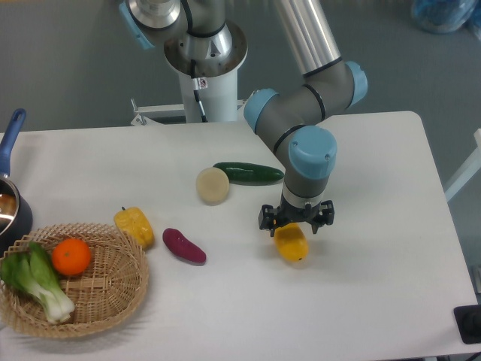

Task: Pick up the mango from the table
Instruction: 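Lift the grasped mango up off the table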

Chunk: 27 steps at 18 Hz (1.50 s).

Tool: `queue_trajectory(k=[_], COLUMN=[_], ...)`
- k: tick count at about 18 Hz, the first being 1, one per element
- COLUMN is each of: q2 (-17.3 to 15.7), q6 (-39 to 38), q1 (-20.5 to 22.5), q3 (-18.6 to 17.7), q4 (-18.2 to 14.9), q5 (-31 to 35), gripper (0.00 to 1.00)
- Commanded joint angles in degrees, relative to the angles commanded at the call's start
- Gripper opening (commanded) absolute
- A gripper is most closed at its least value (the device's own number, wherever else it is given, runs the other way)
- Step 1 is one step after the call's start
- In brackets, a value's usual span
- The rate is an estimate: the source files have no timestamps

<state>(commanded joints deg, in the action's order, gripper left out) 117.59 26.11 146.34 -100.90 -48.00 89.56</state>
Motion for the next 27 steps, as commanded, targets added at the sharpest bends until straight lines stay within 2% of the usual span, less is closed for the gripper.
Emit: queue_trajectory(k=[2, 3, 4, 5, 6, 7, 9, 12, 16, 19, 24, 27], q2=[1.0, 1.1, 1.3, 1.4, 1.5, 1.5, 1.1, 0.2, -5.6, -8.5, -12.2, -14.1], q6=[-1.0, -1.0, -0.9, -0.9, -1.0, -1.1, -1.1, -1.1, 0.8, 7.3, 13.7, 24.8], q1=[-0.4, -0.5, -0.9, -1.0, -1.1, -1.1, -1.1, -1.1, -0.2, 1.7, 4.3, 5.8], q3=[0.5, 0.6, 0.6, 0.6, 0.6, 0.6, 0.7, 1.1, 0.8, -0.3, -0.3, -0.3], q4=[0.7, 0.8, 0.8, 0.8, 0.8, 0.8, 0.8, 0.7, -0.1, -0.6, -7.0, -10.4], q5=[1.0, 1.6, 1.8, 1.8, 1.9, 2.1, 2.1, 1.9, 1.7, 1.7, 1.6, 1.1], gripper=[1.00, 0.96, 0.81, 0.62, 0.49, 0.38, 0.28, 0.26, 0.27, 0.27, 0.25, 0.24])
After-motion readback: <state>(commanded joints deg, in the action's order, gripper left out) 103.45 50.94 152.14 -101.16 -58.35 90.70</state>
